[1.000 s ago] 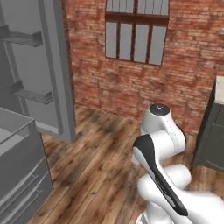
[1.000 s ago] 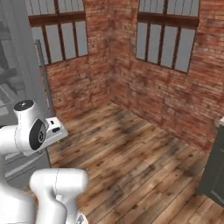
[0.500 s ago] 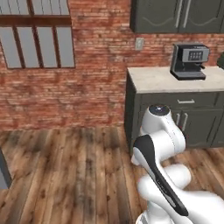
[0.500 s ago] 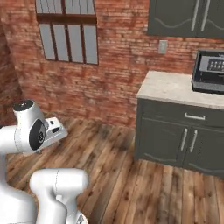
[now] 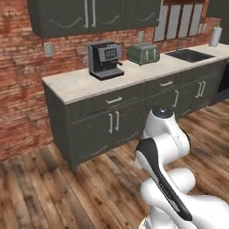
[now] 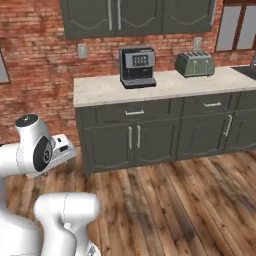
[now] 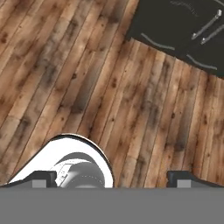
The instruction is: Place the potato and broccoli inside the fridge drawer. Close the drawer after placing the vegetables.
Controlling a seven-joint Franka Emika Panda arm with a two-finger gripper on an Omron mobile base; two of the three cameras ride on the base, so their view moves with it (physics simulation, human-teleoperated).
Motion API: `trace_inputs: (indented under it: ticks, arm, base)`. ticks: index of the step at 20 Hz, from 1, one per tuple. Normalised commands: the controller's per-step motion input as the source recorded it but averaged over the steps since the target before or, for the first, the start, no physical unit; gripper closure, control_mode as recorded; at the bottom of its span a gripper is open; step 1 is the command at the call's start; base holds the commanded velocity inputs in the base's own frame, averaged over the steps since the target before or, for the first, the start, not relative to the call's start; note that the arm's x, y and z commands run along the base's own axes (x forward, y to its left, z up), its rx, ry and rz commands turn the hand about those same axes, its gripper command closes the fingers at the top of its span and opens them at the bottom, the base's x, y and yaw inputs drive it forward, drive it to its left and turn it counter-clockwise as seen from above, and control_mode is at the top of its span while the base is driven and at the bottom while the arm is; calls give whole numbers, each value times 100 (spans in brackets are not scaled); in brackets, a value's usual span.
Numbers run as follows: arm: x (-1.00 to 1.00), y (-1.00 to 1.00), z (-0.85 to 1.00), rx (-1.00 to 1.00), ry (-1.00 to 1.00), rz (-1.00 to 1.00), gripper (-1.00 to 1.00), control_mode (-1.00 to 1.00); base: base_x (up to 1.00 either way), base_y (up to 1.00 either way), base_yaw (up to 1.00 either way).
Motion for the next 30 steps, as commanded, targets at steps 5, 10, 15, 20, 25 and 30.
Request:
trace_inputs:
  ticks: [5, 10, 15, 20, 25, 30]
  arm:
    - [0, 0, 0, 0, 0, 0, -100, 100]
    - [0, 0, 0, 0, 0, 0, -100, 100]
    - [0, 0, 0, 0, 0, 0, -100, 100]
    - [0, 0, 0, 0, 0, 0, -100, 100]
    - [0, 0, 0, 0, 0, 0, -100, 100]
    - [0, 0, 0, 0, 0, 0, -100, 100]
  base:
    - [47, -1, -78]
    - [65, 16, -72]
    - [86, 36, -55]
    - [97, 24, -45]
    - [89, 3, -48]
    - [69, -7, -57]
